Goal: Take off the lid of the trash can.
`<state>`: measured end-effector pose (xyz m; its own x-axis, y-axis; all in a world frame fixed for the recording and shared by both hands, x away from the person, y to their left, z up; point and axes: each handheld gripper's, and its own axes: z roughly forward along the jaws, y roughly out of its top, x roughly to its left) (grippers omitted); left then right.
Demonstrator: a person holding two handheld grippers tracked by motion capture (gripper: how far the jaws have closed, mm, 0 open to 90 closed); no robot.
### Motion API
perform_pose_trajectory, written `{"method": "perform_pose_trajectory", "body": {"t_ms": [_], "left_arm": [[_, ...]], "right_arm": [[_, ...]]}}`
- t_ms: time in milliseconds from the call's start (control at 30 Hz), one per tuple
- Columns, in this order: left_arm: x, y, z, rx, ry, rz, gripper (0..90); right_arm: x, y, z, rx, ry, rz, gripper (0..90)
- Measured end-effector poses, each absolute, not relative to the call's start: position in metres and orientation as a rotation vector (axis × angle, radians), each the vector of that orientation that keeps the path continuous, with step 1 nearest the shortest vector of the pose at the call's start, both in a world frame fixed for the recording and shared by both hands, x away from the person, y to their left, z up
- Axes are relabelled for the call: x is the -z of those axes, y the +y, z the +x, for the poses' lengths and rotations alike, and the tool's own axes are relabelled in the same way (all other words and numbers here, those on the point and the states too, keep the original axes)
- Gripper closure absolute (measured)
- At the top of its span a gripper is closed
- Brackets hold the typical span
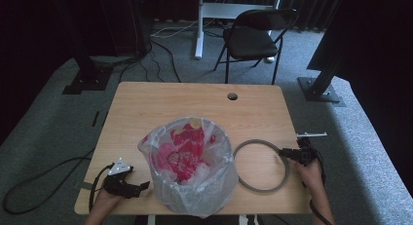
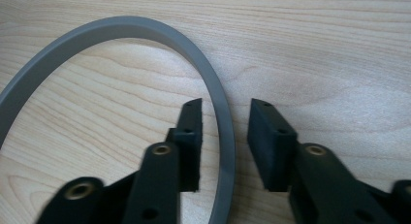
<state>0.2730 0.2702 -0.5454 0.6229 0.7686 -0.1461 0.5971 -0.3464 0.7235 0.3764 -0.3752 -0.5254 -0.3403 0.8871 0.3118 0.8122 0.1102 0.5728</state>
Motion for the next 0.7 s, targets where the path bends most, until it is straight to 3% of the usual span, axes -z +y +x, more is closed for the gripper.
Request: {"method": "perform_pose_trajectory", "body": {"t_ms": [267,600,700], "left_arm": [[0.545,0.270,0.272,-0.288,1.066,2.064,2.0],[0.545,0.271,0.272,-0.291,1.065,2.058,2.0],[0.545,0.271,0.271,-0.292,1.061,2.057,2.0]], "right_arm": [[0.518,-0.370,0.372,-1.067,2.283,1.692,45.4],[0.503,-0.360,0.368,-1.133,2.277,1.634,29.2],[0.501,-0.354,0.368,-1.102,2.268,1.654,20.0]]}}
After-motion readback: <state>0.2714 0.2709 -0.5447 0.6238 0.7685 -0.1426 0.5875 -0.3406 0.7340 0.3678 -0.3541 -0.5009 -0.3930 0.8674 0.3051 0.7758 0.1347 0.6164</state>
